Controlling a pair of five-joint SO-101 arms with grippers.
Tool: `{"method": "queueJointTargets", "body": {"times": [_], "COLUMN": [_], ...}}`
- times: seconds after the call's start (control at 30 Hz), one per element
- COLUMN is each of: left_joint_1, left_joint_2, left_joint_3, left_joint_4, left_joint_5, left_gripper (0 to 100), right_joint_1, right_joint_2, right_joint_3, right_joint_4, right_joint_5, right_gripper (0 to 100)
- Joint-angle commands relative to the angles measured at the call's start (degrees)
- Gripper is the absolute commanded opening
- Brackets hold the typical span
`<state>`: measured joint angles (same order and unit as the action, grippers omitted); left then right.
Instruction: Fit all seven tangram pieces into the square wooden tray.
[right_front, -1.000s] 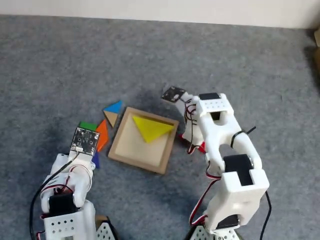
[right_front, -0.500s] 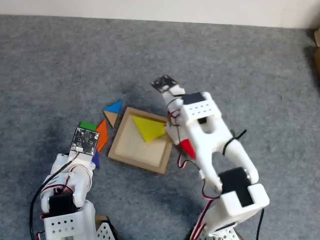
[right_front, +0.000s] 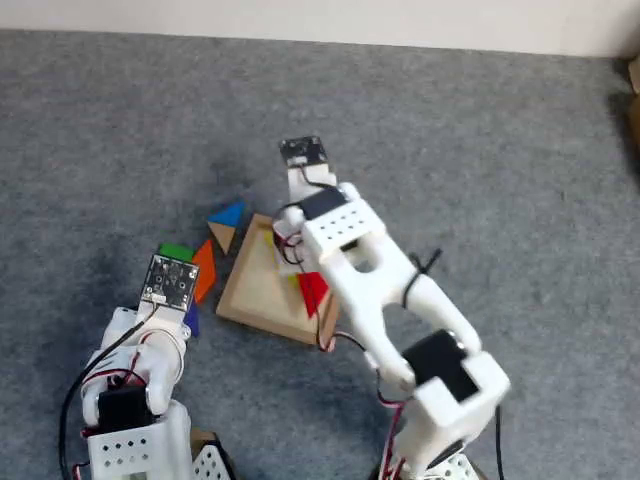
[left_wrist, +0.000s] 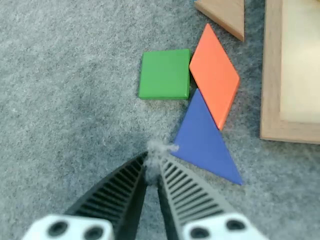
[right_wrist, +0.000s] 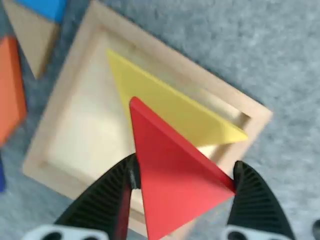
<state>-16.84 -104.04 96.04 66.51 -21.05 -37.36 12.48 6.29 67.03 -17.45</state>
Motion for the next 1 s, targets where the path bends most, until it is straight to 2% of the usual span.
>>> {"method": "queueJointTargets", "body": {"times": [0.0,0.3,0.4,0.53,0.8,0.97], "left_joint_1": [-0.31,-0.31,-0.31,-0.31,-0.31,-0.31], "left_joint_2": [-0.31,-0.31,-0.31,-0.31,-0.31,-0.31], "left_joint_3": [1.10,1.10,1.10,1.10,1.10,1.10], "left_joint_4": [-0.70,-0.70,-0.70,-0.70,-0.70,-0.70], "left_joint_5": [-0.26,-0.26,-0.35,-0.35,-0.35,-0.35], "left_gripper": [1,1,1,1,1,1], "right_joint_1": [-2.59,-5.76,-7.52,-8.75,-8.75,-6.81], "right_joint_2": [4.53,9.63,9.71,9.71,9.63,7.08], "right_joint_3": [-9.71,-18.95,-18.95,-18.68,-18.86,-21.32], "right_joint_4": [0.13,0.22,0.22,0.22,3.56,10.42], "right_joint_5": [-6.68,-17.67,-19.96,-20.04,-19.34,-11.43], "right_gripper": [19.5,19.7,24.2,31.3,31.7,31.4]}}
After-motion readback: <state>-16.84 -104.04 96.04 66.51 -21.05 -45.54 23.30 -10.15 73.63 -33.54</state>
